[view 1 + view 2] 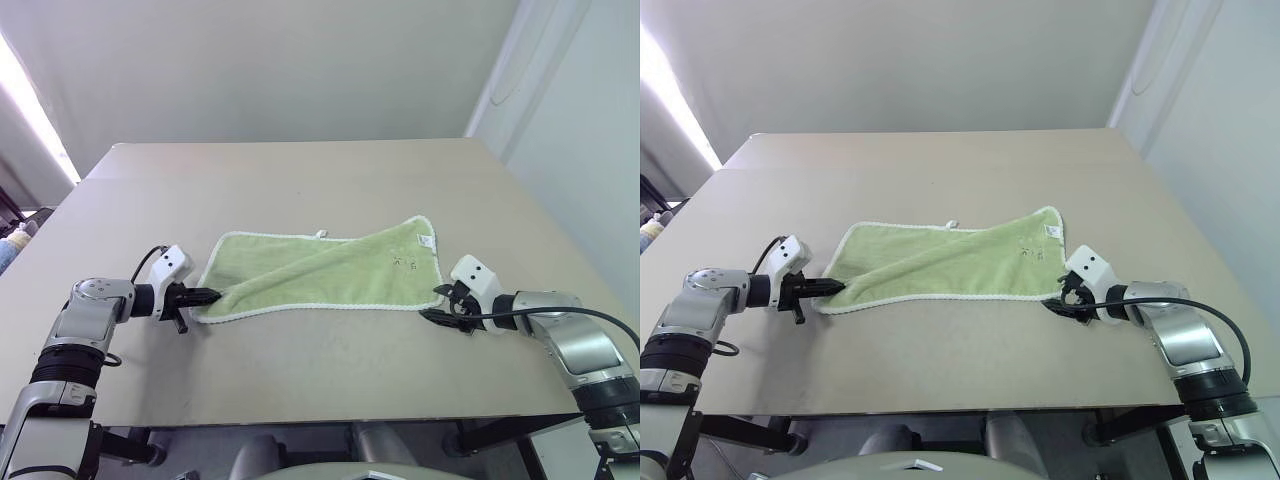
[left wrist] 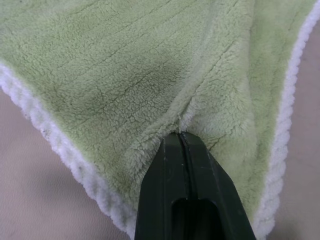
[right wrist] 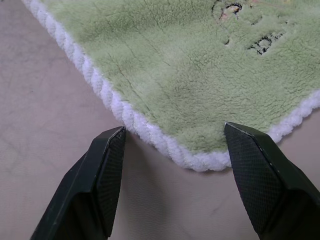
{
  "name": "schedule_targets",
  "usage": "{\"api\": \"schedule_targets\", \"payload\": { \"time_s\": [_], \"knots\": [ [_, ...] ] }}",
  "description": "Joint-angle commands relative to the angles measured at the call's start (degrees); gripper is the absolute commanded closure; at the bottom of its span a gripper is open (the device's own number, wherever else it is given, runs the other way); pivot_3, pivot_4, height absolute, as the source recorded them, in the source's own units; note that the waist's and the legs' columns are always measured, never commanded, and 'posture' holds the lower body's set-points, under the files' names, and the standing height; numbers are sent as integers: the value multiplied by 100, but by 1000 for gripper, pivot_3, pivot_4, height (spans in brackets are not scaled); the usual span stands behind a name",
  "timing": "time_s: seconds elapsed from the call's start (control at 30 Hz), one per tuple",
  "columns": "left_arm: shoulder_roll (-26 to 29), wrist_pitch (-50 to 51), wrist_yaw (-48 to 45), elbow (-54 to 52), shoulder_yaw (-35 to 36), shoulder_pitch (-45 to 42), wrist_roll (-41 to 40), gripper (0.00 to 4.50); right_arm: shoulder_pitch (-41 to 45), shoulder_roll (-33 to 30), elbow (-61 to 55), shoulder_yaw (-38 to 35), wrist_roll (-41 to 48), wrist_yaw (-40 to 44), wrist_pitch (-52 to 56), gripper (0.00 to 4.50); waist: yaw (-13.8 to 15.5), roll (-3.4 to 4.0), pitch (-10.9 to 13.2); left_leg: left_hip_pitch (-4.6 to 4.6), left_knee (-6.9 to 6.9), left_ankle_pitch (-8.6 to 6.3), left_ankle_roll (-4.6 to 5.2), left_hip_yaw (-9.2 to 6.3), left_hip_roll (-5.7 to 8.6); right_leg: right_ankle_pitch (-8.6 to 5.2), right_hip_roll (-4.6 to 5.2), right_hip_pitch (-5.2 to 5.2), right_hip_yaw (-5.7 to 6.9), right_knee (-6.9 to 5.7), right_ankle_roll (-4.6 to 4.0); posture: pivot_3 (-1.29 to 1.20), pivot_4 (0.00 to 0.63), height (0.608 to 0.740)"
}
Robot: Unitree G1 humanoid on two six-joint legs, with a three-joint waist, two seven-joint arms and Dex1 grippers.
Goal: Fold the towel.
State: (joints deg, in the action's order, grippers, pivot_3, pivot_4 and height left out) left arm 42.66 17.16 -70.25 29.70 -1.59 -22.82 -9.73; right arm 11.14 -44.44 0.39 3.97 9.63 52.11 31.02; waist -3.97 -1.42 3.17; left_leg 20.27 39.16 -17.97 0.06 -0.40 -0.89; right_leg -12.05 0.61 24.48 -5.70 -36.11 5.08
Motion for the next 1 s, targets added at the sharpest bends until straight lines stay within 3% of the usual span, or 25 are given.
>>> {"api": "schedule_targets", "payload": {
  "time_s": [0.03,0.1,0.2,0.47,0.73,1.0],
  "knots": [
    [245,320,-404,-400,123,-2,-297,4500,27,-80,-178,-147,52,13,-21,1236,-3,-1,1,1,0,0,0,0,0,0,0,1,0,0,0,0,0,712],
    [412,824,-698,-654,221,31,-585,4500,1,-116,-172,-171,44,11,-45,1236,-3,-1,1,2,-1,0,0,0,0,-1,0,2,0,1,-1,0,0,712],
    [633,1046,-832,-861,238,114,-670,3856,-9,-117,-144,-160,15,-12,-79,1190,-4,-1,1,2,-1,0,0,0,-1,-1,0,3,0,2,-1,0,0,712],
    [849,145,-515,-967,112,508,-244,1154,17,-47,-60,-53,-94,-74,-140,1190,0,0,2,1,-1,0,0,0,-1,-1,2,3,0,2,-1,0,0,712],
    [675,-383,-467,-616,-209,468,99,1154,85,-85,28,-38,-165,-70,-178,1190,1,-1,2,2,-1,0,0,0,-1,-1,2,3,0,3,-1,0,0,712],
    [425,-936,-535,447,-436,33,394,1154,22,-84,-31,-58,-230,-117,-174,1190,13,12,-6,-12,-1,0,0,0,0,-1,2,-7,0,-1,-1,0,0,712]
  ]
}}
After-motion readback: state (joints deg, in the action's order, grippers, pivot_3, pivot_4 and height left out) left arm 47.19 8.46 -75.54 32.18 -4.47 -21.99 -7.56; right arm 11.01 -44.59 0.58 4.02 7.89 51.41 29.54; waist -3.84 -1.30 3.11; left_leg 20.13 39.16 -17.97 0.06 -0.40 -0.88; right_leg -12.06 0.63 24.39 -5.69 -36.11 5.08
